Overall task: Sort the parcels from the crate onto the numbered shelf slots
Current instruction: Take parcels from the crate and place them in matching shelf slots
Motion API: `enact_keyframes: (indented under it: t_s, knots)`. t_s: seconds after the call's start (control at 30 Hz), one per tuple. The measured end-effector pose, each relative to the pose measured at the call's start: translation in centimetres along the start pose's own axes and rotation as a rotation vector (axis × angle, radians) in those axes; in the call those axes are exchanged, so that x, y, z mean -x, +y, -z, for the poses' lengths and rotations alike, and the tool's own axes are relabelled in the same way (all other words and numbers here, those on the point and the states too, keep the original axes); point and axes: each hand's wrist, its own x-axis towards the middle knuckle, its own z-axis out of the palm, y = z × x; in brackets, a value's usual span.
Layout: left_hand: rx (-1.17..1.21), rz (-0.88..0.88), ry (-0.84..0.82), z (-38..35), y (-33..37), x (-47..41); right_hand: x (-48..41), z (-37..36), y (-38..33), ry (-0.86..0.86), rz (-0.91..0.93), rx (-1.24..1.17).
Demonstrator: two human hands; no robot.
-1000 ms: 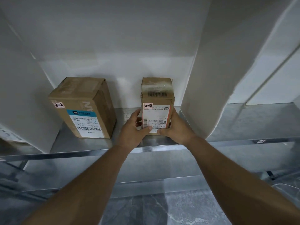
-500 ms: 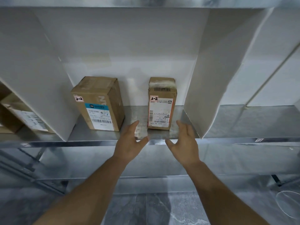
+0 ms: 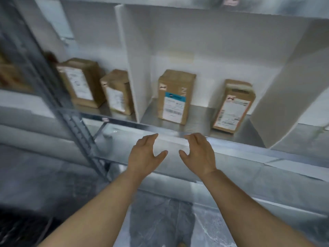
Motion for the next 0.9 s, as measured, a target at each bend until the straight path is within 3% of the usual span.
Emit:
enact_keyframes:
  t_s: [0.33, 0.53, 0.9]
  knots:
    - [-0.149, 0.303, 0.12, 7.1, -13.8, 10.1, 1.7, -6.1, -15.2, -0.299, 0.308, 0.088]
    - [-0.169, 0.504, 0.153, 9.8, -20.9, 17.0, 4.5, -9.8, -23.4, -0.387, 0.525, 0.169]
    - [-0.151, 0.893, 0.275, 12.9, -26.5, 26.8, 8.3, -15.2, -34.7, -0.552, 0.924, 0.151]
